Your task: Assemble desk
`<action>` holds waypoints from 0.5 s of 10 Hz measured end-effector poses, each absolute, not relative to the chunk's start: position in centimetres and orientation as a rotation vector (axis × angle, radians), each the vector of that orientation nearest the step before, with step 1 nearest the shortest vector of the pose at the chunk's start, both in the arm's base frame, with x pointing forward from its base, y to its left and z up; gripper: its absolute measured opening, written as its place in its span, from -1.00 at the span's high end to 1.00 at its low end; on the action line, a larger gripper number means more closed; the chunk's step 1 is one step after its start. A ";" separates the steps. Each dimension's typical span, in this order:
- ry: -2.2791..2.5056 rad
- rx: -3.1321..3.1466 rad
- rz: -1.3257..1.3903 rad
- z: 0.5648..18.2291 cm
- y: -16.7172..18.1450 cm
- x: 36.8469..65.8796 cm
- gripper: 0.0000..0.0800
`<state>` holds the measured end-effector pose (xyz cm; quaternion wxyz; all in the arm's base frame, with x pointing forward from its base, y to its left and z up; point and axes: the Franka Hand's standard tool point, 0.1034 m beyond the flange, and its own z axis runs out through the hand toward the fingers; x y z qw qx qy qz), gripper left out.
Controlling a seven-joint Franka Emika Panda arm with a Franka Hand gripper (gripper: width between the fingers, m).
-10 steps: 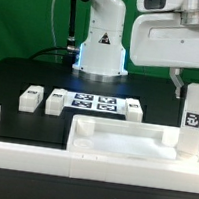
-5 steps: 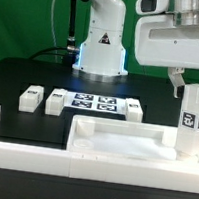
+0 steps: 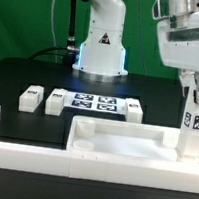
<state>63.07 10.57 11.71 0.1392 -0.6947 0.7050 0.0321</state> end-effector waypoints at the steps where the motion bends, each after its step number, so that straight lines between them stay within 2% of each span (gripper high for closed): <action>1: 2.161 -1.849 0.129 11.4 10.8 63.0 0.26; 5: 2.052 -1.978 0.125 11.4 10.9 62.9 0.26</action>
Offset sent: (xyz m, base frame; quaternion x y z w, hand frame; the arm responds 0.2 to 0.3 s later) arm 0.0000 0.0000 0.0000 0.0000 0.0000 -0.0650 0.9979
